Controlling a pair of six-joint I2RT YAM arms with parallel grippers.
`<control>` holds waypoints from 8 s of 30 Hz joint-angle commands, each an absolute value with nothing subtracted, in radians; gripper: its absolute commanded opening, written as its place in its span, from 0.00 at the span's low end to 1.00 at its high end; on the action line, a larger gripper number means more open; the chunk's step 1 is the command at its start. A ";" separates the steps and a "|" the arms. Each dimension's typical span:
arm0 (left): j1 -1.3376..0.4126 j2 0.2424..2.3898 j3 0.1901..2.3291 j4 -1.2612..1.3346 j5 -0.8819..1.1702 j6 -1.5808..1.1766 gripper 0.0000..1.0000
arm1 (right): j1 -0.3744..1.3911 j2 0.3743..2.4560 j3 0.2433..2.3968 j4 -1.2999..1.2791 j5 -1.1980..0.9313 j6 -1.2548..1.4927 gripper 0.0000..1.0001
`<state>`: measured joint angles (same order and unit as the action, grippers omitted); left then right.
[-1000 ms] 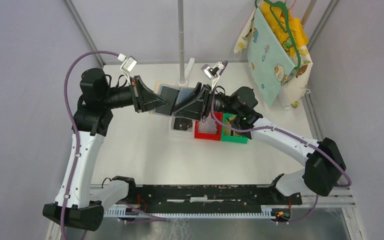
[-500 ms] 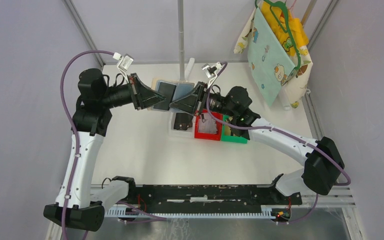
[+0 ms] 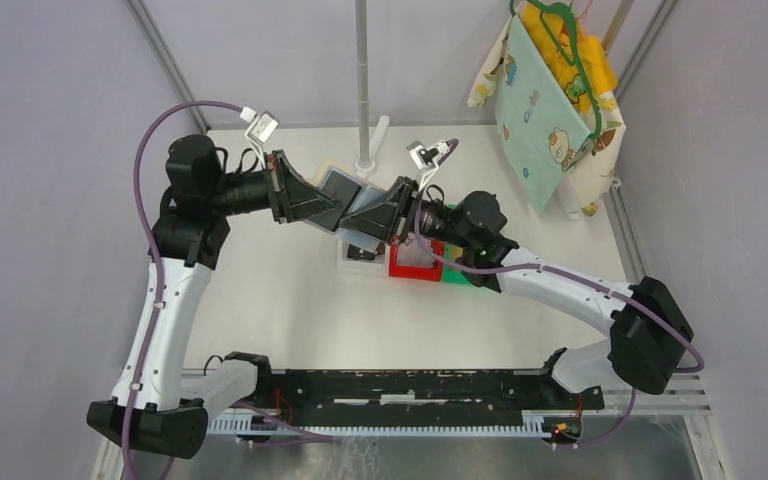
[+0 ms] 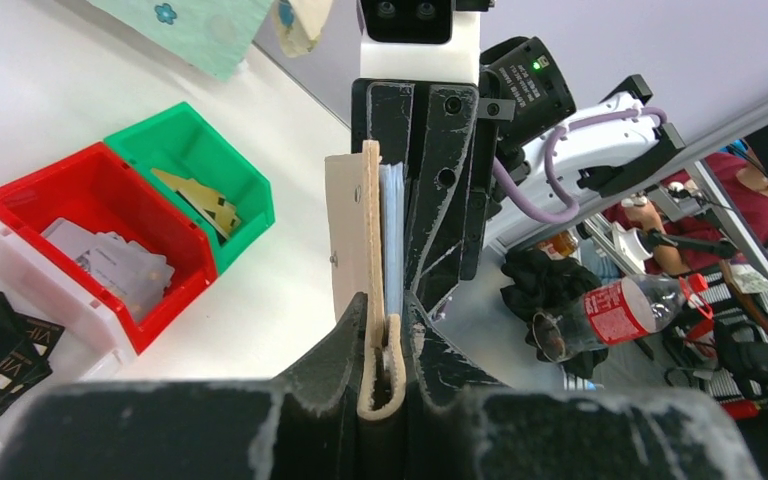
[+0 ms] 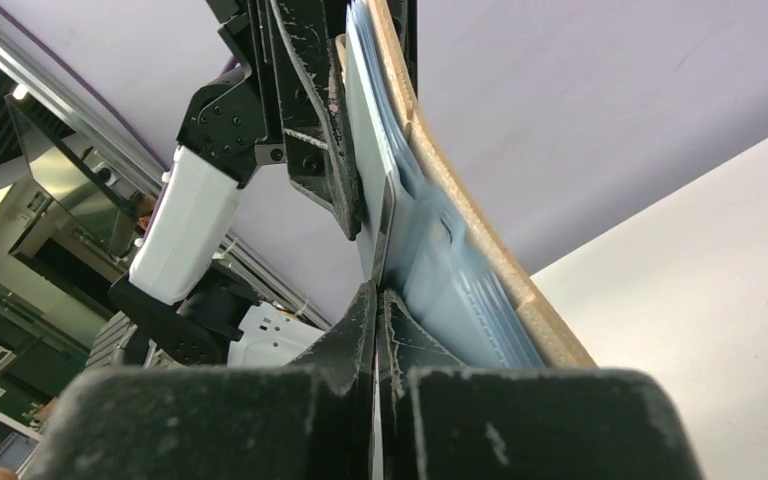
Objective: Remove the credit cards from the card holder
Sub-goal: Remove the credit card from the card holder, then place the credit card in the storage box, then remove the credit card from the card holder.
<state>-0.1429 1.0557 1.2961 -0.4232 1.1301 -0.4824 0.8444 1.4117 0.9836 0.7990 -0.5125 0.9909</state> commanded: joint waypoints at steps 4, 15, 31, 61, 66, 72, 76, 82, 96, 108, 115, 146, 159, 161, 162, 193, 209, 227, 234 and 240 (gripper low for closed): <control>-0.161 1.052 1.338 -0.430 1.221 -0.527 0.14 | 0.842 1.333 0.904 1.017 -0.439 1.042 0.00; -0.162 1.046 1.336 -0.426 1.209 -0.529 0.11 | 0.833 1.329 0.884 1.072 -0.428 1.073 0.23; -0.161 1.022 1.308 -0.429 1.178 -0.513 0.13 | 0.855 1.412 1.022 0.978 -0.398 1.062 0.41; -0.161 1.035 1.359 -0.439 1.266 -0.494 0.26 | 0.872 1.297 0.786 1.025 -0.197 1.047 0.00; -0.161 1.039 1.359 -0.431 1.259 -0.503 0.09 | 0.869 1.289 0.786 1.040 -0.209 1.046 0.00; -0.161 1.038 1.358 -0.428 1.235 -0.503 0.02 | 0.869 1.343 0.840 1.140 -0.294 1.111 0.40; -0.161 1.036 1.359 -0.432 1.228 -0.501 0.02 | 0.871 1.365 0.855 1.169 -0.312 1.129 0.47; -0.161 1.038 1.358 -0.454 1.217 -0.481 0.02 | 0.873 1.402 0.893 1.247 -0.350 1.166 0.40; -0.161 1.053 1.406 -0.517 1.209 -0.425 0.02 | 0.784 1.273 0.789 1.118 -0.386 1.106 0.00; -0.161 1.053 1.416 -0.567 1.222 -0.359 0.02 | 0.501 0.948 0.671 0.403 -0.445 0.774 0.00; -0.161 1.056 1.423 -0.598 1.227 -0.312 0.02 | 0.381 0.915 0.686 -0.042 -0.360 0.510 0.00; -0.161 1.039 1.456 -0.650 1.235 -0.268 0.02 | 0.571 1.380 1.006 0.146 -0.292 0.636 0.00; -0.161 1.024 1.461 -0.644 1.236 -0.277 0.02 | 0.717 1.778 1.251 0.131 -0.095 0.653 0.00; -0.161 1.021 1.467 -0.644 1.237 -0.279 0.02 | 0.734 1.822 1.284 0.124 -0.052 0.666 0.00; -0.162 1.019 1.470 -0.642 1.235 -0.280 0.02 | 0.740 1.839 1.300 0.114 -0.030 0.672 0.00; -0.161 0.990 1.451 -0.681 1.245 -0.244 0.02 | 0.795 1.967 1.214 0.227 0.113 0.772 0.34; -0.162 0.993 1.447 -0.686 1.247 -0.240 0.02 | 0.795 1.586 1.315 0.033 0.214 0.543 0.88; -0.161 0.986 1.442 -0.871 1.284 -0.015 0.02 | 0.567 1.247 1.188 0.483 -0.852 0.661 0.98; -0.161 0.989 1.447 -0.885 1.291 -0.006 0.02 | 0.700 1.279 1.233 0.388 -0.940 0.515 0.98; -0.161 0.987 1.447 -0.886 1.300 -0.006 0.02 | 0.759 1.313 1.231 0.358 -0.934 0.449 0.89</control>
<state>-0.1593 1.0019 1.4239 -0.8902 1.2446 -0.0574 0.7414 1.2945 1.1893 0.3477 -0.8848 0.5140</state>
